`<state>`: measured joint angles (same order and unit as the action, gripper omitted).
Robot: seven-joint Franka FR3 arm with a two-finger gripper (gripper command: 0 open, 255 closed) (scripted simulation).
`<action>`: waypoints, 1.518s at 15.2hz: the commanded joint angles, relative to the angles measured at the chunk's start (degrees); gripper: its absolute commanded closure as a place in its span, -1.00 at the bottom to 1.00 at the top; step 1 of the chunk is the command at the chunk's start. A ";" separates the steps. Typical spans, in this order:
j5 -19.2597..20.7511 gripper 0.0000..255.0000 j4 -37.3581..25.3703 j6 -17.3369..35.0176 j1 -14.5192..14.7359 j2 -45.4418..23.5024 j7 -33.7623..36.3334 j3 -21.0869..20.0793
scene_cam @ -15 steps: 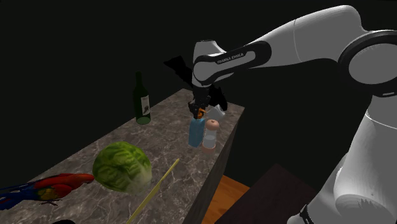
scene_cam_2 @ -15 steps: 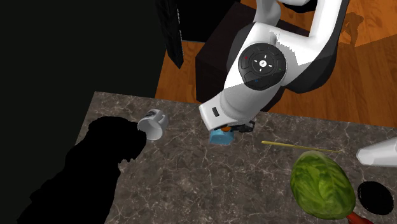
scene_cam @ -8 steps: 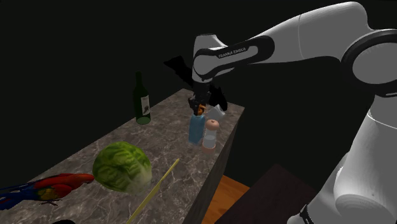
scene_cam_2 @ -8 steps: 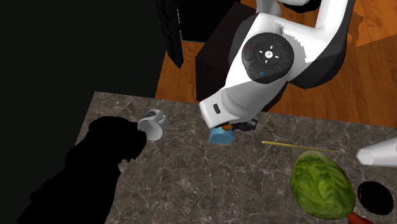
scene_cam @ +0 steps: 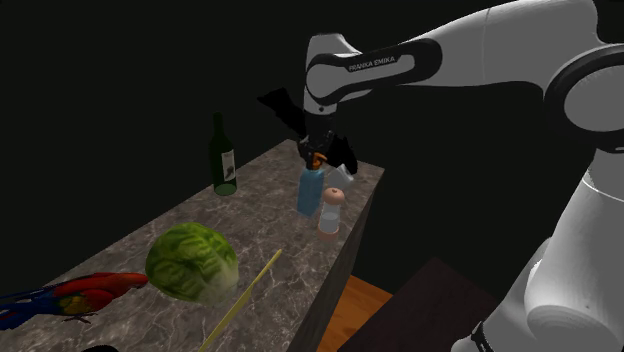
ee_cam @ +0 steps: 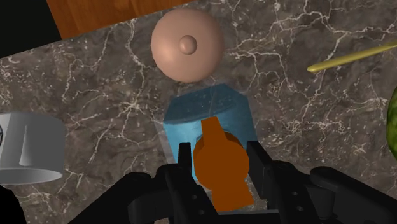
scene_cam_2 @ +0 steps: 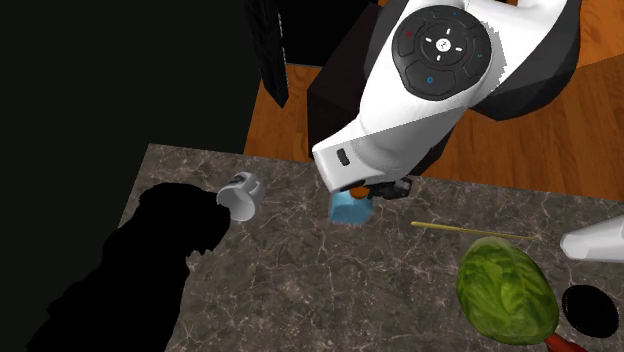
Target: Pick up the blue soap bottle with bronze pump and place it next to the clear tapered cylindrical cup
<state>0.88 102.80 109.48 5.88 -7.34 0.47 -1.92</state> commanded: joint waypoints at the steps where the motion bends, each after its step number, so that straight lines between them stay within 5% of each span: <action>1: -0.01 1.00 -1.28 -1.54 0.04 0.25 0.04 -0.03; 23: -0.02 1.00 -19.41 -18.82 0.11 -0.59 -0.11 -0.07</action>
<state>0.86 84.62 91.67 6.02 -7.72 0.45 -2.03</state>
